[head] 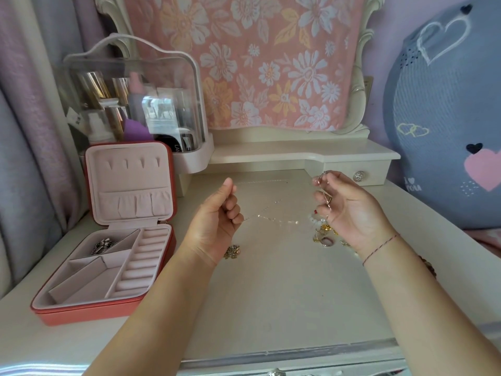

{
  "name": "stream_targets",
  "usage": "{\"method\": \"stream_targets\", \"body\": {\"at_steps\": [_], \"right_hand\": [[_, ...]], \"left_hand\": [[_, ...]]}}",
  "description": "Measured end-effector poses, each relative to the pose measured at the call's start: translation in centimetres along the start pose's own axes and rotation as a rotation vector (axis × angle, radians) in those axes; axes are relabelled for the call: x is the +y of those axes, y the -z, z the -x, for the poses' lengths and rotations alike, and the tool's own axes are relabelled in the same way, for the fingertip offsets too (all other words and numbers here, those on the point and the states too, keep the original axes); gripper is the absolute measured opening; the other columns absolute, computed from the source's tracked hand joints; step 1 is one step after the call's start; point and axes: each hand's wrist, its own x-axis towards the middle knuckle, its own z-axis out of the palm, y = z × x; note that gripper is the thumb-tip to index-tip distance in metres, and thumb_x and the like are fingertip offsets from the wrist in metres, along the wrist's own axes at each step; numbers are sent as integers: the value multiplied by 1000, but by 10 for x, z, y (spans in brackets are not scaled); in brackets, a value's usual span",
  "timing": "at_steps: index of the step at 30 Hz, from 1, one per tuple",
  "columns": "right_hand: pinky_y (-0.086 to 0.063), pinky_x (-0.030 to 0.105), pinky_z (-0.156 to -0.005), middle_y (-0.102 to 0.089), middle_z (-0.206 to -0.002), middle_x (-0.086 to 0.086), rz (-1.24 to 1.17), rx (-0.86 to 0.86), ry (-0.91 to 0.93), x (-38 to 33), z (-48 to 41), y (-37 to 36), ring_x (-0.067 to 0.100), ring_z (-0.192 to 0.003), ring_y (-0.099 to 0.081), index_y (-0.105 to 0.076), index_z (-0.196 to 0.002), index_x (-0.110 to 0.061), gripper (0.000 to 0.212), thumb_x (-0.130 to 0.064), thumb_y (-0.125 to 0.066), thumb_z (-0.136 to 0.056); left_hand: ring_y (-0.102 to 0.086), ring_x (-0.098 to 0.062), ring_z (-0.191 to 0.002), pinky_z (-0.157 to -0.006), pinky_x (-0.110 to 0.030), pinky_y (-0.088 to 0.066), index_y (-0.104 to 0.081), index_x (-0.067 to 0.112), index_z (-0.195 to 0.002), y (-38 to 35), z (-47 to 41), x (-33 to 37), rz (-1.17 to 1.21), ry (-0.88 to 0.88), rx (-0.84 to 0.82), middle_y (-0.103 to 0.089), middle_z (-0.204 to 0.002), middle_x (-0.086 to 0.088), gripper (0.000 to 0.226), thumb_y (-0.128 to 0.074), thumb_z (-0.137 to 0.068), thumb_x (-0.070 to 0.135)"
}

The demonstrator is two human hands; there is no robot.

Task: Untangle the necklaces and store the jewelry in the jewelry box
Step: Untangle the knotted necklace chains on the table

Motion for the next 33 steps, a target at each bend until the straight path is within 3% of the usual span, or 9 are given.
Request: {"method": "stream_targets", "body": {"at_steps": [5, 11, 17, 20, 24, 26, 29, 31, 33], "right_hand": [[-22, 16, -37, -53, -73, 0, 213, 14, 50, -2, 3, 2, 9, -49, -36, -54, -86, -13, 9, -11, -50, -93], [-32, 24, -50, -50, -57, -1, 486, 103, 120, 0, 6, -1, 14, -46, -38, -60, -84, -13, 11, -9, -55, -93], [-34, 24, -58, -45, -57, -2, 435, 105, 120, 1, 3, 2, 14, -55, -37, -60, -83, -13, 12, -9, -54, -93], [-32, 20, -55, -37, -62, 0, 386, 93, 120, 1, 1, 4, 10, -54, -33, -61, -82, -14, 13, -10, -54, -93], [-36, 21, -61, -29, -53, -4, 384, 91, 129, 2, 0, 5, 12, -52, -24, -60, -85, -12, 9, -10, -55, -93], [-48, 28, -77, -34, -55, -4, 401, 102, 143, 3, 1, 4, 14, -56, -30, -62, -87, -12, 7, -10, -57, -92], [-47, 36, -100, -58, -80, -1, 331, 91, 142, 4, 0, 3, 10, -77, -61, -61, -86, -12, 9, -8, -55, -93], [-48, 38, -98, -65, -87, 3, 229, 34, 121, 3, 0, 1, 16, -87, -68, -57, -86, -10, 13, -6, -49, -96], [-53, 39, -90, -63, -89, 9, 124, -14, 118, 3, 1, -2, 23, -84, -68, -52, -84, -7, 16, -4, -44, -97]], "left_hand": [[-31, -6, -48, -46, -16, -31, -60, 18, -75, 5, -2, 4, -48, -83, 32, -37, -56, 7, 15, -64, -79, 32], [-32, -6, -49, -48, -17, -29, -60, 15, -76, 5, -3, 7, -129, -165, 102, -38, -54, 7, 19, -58, -94, 22], [-32, -7, -48, -48, -16, -32, -60, 14, -75, 3, -1, 6, -160, -190, 112, -37, -53, 6, 19, -59, -93, 21], [-32, -7, -49, -47, -16, -32, -60, 14, -76, 3, -1, 6, -164, -196, 113, -36, -53, 6, 20, -59, -94, 21], [-30, -7, -49, -48, -17, -29, -60, 14, -75, 4, -1, 8, -164, -206, 125, -36, -52, 6, 20, -59, -94, 20], [-29, -7, -49, -48, -17, -27, -60, 14, -75, 4, -1, 8, -160, -212, 129, -36, -52, 6, 20, -58, -94, 20], [-29, -7, -48, -48, -17, -27, -60, 14, -74, 3, 0, 8, -166, -210, 125, -35, -52, 6, 21, -58, -94, 20], [-29, -8, -49, -48, -17, -29, -60, 14, -74, 3, 0, 8, -173, -205, 119, -35, -53, 5, 21, -58, -94, 20], [-30, -8, -49, -48, -17, -29, -60, 14, -75, 2, 0, 7, -169, -201, 117, -35, -54, 5, 21, -59, -94, 21]]}}
